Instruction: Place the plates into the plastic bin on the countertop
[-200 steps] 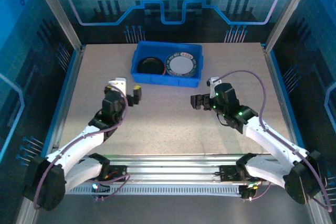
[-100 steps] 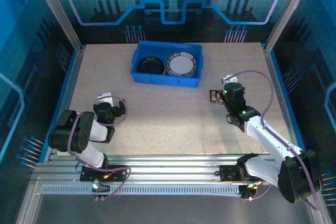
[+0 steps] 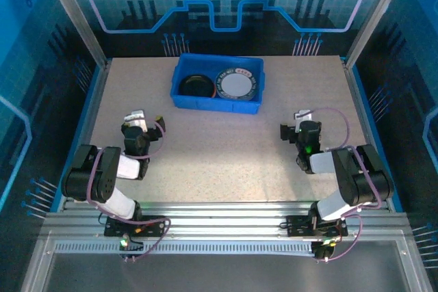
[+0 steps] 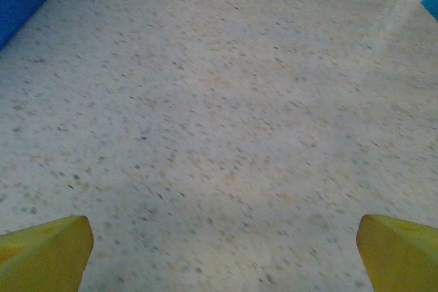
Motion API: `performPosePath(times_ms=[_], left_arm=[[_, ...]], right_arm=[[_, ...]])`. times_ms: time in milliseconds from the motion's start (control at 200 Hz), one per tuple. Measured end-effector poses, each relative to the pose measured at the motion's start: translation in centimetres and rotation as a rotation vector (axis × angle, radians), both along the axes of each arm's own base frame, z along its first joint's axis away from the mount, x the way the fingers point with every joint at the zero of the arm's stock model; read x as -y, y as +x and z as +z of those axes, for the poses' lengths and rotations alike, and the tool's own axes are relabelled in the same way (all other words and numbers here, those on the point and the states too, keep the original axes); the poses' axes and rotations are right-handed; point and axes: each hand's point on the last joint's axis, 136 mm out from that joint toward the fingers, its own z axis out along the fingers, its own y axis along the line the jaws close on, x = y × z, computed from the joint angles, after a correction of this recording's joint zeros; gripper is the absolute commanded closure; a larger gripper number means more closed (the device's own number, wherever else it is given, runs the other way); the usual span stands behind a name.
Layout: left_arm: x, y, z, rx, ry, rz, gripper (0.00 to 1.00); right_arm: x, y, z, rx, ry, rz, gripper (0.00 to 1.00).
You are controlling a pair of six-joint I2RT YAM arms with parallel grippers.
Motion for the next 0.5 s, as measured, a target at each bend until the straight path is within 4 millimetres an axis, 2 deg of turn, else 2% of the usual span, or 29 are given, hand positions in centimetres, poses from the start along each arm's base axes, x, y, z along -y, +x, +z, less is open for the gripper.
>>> performPosePath(times_ms=[150, 335, 500], left_arm=[[0.1, 0.2, -0.2, -0.013, -0.001, -0.004, 0.01], [0.3, 1.3, 0.4, -0.019, -0.003, -0.014, 0.01], [0.3, 1.3, 0.1, -0.036, -0.003, -0.015, 0.01]], right_arm=[[-0.3, 0.7, 1.4, 0.065, 0.018, 0.018, 0.00], [-0.5, 1.0, 2.1, 0.093, 0.024, 0.025, 0.00], [-0.7, 1.2, 2.2, 0.098, 0.031, 0.037, 0.00]])
